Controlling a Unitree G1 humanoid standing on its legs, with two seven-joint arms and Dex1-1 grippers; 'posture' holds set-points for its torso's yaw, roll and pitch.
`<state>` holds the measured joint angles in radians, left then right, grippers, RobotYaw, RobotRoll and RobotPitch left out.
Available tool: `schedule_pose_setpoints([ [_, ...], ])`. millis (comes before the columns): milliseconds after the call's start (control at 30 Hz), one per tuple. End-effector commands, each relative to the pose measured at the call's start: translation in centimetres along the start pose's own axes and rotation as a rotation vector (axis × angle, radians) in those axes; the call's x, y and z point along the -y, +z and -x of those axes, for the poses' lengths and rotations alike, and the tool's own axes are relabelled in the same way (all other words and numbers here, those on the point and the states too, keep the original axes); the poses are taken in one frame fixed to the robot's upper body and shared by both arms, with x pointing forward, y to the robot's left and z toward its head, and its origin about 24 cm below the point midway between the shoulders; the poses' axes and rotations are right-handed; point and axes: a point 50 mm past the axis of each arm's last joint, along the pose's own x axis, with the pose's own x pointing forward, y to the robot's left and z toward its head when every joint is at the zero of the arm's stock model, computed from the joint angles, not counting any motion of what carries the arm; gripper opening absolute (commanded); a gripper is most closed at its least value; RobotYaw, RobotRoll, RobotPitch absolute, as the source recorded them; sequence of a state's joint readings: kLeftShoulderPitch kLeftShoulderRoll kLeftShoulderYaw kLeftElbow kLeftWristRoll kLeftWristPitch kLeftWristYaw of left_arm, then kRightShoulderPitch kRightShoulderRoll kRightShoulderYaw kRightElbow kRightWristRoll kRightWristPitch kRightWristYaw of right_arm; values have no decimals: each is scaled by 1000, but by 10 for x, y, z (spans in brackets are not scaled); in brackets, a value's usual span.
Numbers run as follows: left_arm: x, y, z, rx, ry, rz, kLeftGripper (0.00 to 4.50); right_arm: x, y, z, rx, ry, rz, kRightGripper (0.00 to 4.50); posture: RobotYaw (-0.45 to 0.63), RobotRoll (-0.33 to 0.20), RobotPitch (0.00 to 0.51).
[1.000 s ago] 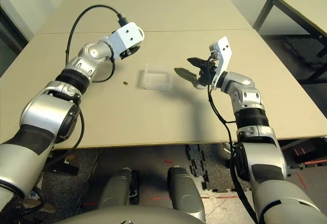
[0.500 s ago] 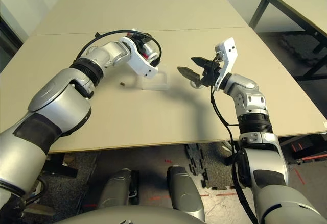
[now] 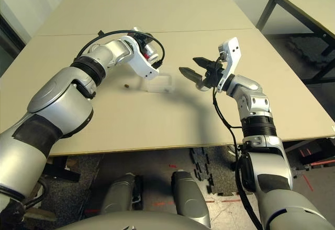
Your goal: Pour the medicine from the bottle into the box.
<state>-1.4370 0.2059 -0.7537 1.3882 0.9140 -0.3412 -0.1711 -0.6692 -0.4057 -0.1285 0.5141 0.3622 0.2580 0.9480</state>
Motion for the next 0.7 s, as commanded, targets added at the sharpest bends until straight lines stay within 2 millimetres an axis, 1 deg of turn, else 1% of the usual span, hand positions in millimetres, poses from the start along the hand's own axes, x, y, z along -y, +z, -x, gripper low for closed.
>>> schedule_pose_setpoints([
  [33,3,3,-1,78,-22,514,2625,0,-1,-1,-7,3,-4,4500,-115,0,44],
  [67,3,2,0,106,-22,672,2625,1,-1,-1,-9,3,-3,4500,-111,0,44],
  [133,6,-2,1,145,-16,870,2625,1,-1,-2,-11,5,-1,4500,-105,0,43],
  [333,14,-15,6,207,62,1234,2625,2,1,-4,-15,14,2,4500,-88,0,44],
  [467,19,-26,10,228,138,1421,2625,2,2,-6,-18,23,7,4500,-81,0,44],
  [533,30,-35,14,207,195,1526,2625,3,3,-7,-18,25,8,4500,-78,0,43],
  [600,42,-42,17,189,224,1583,2625,3,3,-7,-19,27,10,4500,-75,0,44],
  [700,50,-45,19,177,236,1621,2625,4,3,-7,-21,28,11,4500,-75,0,44],
])
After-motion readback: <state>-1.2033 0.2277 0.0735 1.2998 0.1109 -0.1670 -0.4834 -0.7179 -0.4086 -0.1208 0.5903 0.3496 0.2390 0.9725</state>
